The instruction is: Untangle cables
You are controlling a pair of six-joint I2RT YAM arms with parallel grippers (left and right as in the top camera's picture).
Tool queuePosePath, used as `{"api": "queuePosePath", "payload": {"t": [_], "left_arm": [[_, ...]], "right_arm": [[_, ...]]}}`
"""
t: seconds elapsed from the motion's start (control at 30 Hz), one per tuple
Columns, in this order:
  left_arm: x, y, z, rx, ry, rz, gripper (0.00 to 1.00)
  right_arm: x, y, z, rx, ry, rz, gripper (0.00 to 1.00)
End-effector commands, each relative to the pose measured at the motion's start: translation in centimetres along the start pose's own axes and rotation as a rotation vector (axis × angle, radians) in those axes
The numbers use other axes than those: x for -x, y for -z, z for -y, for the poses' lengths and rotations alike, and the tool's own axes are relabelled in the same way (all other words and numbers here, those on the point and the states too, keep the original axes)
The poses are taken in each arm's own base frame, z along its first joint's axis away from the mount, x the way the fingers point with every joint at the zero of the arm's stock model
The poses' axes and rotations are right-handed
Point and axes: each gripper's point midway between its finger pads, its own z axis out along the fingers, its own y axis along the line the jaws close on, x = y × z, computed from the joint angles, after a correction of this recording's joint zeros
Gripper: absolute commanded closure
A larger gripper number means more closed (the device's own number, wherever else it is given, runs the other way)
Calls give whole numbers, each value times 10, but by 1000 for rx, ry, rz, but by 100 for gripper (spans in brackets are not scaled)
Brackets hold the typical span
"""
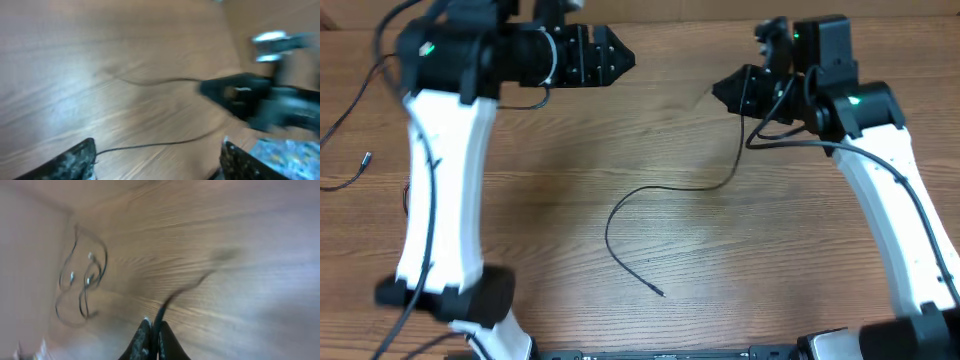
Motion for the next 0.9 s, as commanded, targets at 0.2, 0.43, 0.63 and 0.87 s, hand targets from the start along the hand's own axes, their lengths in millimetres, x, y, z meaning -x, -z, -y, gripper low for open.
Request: {"api": "queuePosePath", "payload": {"t": [0.2, 0.43, 0.63, 0.87], "left_arm": [[-44, -77, 26, -331, -349, -250, 23], [-84, -109, 75, -567, -627, -311, 24], [-97, -122, 105, -629, -811, -282, 22], [-102, -139, 135, -674, -923, -237, 21]], "right_arm": [[13, 41, -7, -40, -269, 123, 96], [21, 53, -6, 76, -332, 87, 96], [36, 75, -11, 245, -362, 71, 96], [56, 95, -36, 427, -400, 72, 96]]}}
